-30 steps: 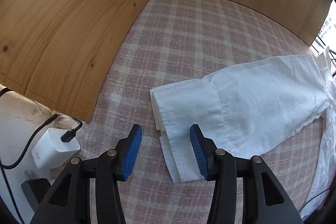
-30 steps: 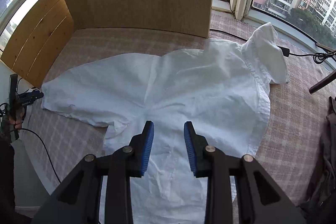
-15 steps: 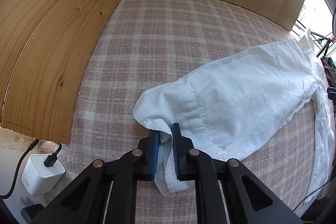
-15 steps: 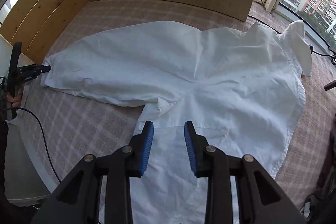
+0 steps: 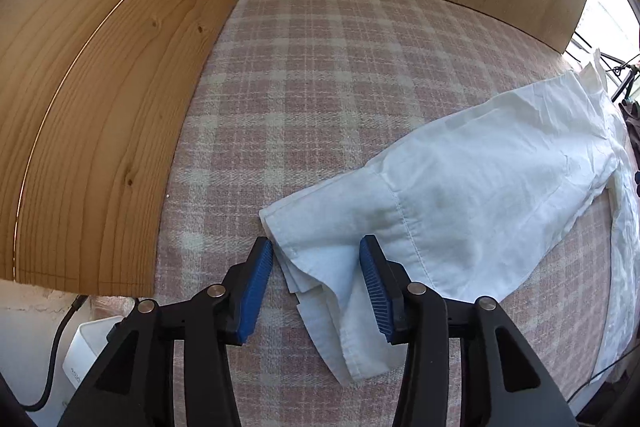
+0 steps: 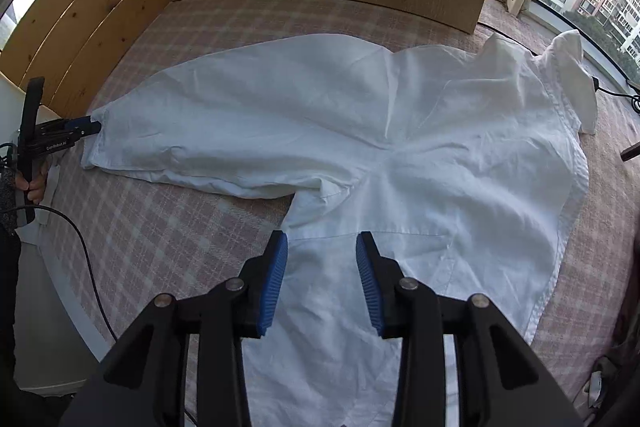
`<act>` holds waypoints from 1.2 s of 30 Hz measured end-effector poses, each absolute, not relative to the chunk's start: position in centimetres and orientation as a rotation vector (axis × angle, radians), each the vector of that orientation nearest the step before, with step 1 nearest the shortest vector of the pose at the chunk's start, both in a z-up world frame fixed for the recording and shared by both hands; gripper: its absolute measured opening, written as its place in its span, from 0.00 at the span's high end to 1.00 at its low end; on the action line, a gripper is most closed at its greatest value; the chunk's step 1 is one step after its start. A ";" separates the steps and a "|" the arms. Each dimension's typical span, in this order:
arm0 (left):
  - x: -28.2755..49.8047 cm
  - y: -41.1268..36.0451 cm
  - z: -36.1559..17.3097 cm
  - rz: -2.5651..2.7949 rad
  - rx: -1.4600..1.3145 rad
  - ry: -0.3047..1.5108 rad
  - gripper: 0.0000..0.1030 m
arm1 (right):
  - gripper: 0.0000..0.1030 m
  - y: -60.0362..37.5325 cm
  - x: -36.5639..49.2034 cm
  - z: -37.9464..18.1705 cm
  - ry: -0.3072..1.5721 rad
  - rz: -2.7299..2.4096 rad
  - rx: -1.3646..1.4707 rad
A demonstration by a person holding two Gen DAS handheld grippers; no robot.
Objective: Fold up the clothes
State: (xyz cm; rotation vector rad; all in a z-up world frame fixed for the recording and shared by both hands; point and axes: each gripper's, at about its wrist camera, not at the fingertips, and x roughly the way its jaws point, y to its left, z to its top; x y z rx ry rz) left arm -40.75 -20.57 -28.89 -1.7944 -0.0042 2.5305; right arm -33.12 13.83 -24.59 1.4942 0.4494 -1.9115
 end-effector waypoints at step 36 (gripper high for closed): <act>-33.1 -9.1 -2.7 2.458 -0.995 -0.064 0.95 | 0.90 15.7 -41.0 -26.6 0.121 -1.825 1.733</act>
